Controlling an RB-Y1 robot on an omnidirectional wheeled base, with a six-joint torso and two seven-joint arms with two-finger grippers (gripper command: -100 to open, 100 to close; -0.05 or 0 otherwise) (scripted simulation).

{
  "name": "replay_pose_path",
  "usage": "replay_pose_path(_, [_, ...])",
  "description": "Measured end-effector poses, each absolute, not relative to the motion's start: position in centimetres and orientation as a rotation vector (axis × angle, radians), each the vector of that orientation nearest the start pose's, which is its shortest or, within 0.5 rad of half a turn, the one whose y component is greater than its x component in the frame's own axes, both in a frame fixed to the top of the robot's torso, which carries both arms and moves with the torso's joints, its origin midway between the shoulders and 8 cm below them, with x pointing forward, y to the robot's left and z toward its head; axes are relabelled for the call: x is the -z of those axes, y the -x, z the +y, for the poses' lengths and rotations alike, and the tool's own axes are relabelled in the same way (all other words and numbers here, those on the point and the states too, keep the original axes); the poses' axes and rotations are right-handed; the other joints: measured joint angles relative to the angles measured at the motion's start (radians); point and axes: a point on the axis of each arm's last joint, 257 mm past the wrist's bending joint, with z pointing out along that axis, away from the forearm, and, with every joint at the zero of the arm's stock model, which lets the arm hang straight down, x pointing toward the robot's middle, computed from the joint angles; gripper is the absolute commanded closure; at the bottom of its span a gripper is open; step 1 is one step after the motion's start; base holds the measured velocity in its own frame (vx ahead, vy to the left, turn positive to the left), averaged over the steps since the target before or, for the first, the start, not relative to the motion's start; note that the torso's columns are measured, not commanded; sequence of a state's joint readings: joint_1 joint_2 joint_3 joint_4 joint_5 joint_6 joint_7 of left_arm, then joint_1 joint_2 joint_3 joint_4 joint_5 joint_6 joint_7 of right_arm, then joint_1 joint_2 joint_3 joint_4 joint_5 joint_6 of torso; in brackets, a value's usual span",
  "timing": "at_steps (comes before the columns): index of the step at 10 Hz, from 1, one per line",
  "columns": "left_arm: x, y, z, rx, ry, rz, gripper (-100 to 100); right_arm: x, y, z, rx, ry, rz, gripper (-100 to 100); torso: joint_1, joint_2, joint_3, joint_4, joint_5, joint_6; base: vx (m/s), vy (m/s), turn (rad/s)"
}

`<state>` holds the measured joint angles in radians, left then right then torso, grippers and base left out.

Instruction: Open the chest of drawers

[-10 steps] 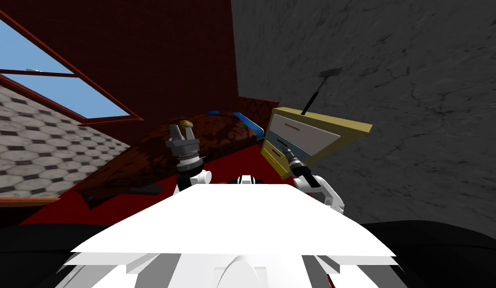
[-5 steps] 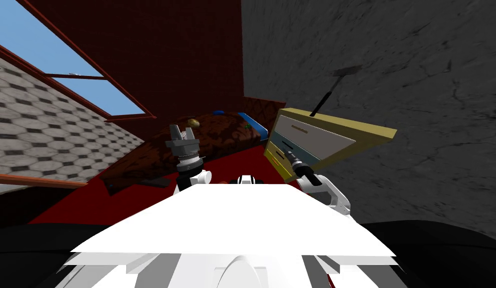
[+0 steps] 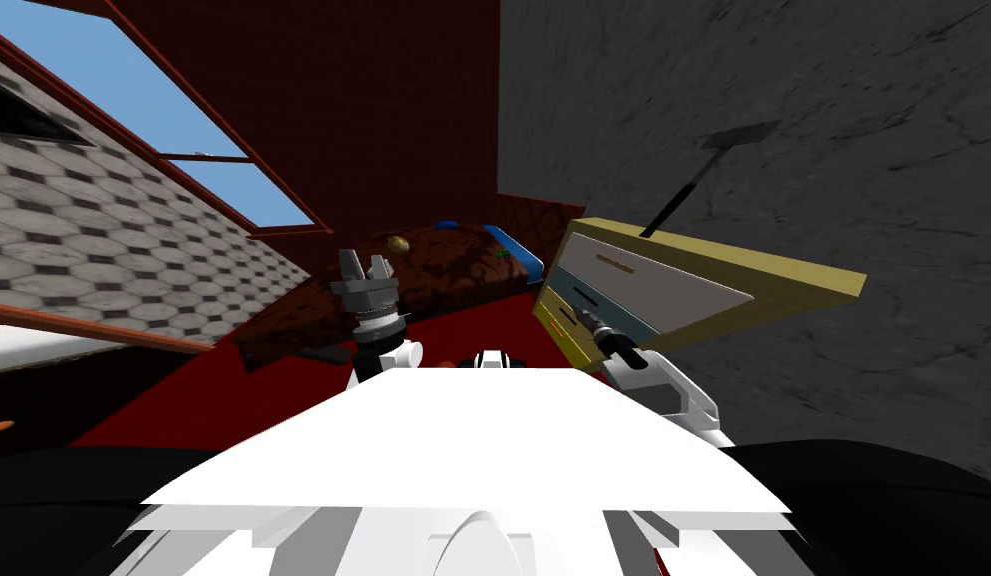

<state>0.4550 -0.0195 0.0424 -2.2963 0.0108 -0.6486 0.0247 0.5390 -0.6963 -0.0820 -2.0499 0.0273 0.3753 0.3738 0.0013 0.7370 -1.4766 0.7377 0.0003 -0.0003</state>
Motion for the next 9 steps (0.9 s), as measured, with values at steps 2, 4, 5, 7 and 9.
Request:
replay_pose_path(2, [-7.1, -31.1, 28.4, 1.346, 0.511, 0.439, 0, 26.0, -37.3, -46.3, -0.042, -0.569, 1.903, -100, 0.000, 0.001, 0.001, 0.000, 0.000, 0.000, 0.048, 0.045, 0.128])
replay_pose_path(4, [-7.1, -31.1, 28.4, 1.346, 0.511, 0.439, 0, 26.5, -36.7, -48.0, 0.026, -0.571, 1.937, -100, -0.002, 0.002, 0.001, 0.000, -0.001, 0.001, 0.036, 0.021, 0.054])
replay_pose_path(5, [-7.1, -31.1, 28.4, 1.346, 0.511, 0.439, 0, 26.9, -36.4, -49.6, 0.086, -0.560, 1.964, -100, -0.004, 0.001, 0.001, 0.000, -0.001, 0.000, 0.048, 0.001, 0.104])
replay_pose_path(7, [-7.1, -31.1, 28.4, 1.346, 0.511, 0.439, 0, 27.8, -35.4, -52.1, 0.196, -0.545, 2.009, -100, -0.002, 0.000, 0.000, 0.000, 0.000, 0.000, 0.055, 0.009, 0.127])
replay_pose_path(9, [-7.1, -31.1, 28.4, 1.346, 0.511, 0.439, 0, 28.2, -33.9, -54.7, 0.313, -0.529, 2.052, -100, 0.001, 0.000, 0.000, 0.000, 0.000, 0.000, 0.072, 0.033, 0.089])
